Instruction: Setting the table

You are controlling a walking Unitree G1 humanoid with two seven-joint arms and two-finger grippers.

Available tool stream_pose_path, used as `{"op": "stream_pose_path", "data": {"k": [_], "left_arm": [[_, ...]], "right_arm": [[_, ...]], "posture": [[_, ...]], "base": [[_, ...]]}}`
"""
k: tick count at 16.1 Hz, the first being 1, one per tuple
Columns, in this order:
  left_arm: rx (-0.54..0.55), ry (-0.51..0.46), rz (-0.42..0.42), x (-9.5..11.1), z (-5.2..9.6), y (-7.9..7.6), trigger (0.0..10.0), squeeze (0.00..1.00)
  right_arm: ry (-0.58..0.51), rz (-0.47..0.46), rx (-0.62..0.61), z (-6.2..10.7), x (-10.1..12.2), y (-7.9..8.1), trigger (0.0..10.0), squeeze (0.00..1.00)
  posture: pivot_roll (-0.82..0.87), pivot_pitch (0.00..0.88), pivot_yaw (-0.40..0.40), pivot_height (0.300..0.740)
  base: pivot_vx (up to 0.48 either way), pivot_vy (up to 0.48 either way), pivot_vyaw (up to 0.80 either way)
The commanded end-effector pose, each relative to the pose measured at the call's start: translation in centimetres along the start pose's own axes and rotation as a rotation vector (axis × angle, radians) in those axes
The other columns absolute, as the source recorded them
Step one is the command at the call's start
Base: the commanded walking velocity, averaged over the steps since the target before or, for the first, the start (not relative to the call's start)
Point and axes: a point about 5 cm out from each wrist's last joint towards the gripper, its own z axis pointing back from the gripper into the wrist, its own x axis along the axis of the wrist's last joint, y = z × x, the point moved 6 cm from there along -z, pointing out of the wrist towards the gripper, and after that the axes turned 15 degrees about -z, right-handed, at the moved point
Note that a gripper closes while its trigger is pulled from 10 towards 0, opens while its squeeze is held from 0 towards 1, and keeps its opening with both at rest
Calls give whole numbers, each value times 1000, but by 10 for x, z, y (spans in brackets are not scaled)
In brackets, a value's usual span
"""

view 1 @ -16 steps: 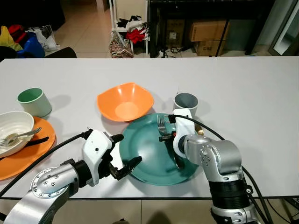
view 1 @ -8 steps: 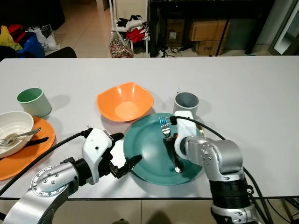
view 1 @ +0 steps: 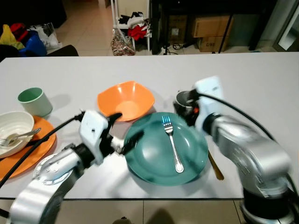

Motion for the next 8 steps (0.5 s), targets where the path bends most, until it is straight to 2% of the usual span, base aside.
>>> {"op": "stream_pose_path", "data": {"k": [1, 2, 3, 5, 7, 8], "left_arm": [[91, 8, -14, 0, -1, 9, 10000, 0], [145, 14, -12, 0, -2, 11, 10000, 0], [167, 11, 9, 1, -2, 9, 10000, 0], [151, 20, 29, -3, 1, -1, 10000, 0], [156, 28, 31, -5, 2, -4, 10000, 0], [165, 31, 32, -5, 1, -2, 10000, 0]], "right_arm": [[-71, -2, 24, 11, 7, 1, 10000, 0], [-108, -24, 6, 22, 8, -4, 10000, 0], [-116, -85, -49, 36, -2, -15, 10000, 0], [-133, -170, -124, 55, -18, -27, 10000, 0], [-113, -176, -179, 57, -28, -36, 10000, 0], [-111, -185, -194, 58, -29, -40, 10000, 0]], "posture": [[132, 0, 67, 740], [130, 0, 68, 740], [124, 0, 69, 740], [110, 0, 75, 740], [104, 0, 78, 740], [101, 0, 79, 740]], "base": [[0, 0, 0], [0, 0, 0], [0, 0, 0], [0, 0, 0], [0, 0, 0], [0, 285, 0]]}}
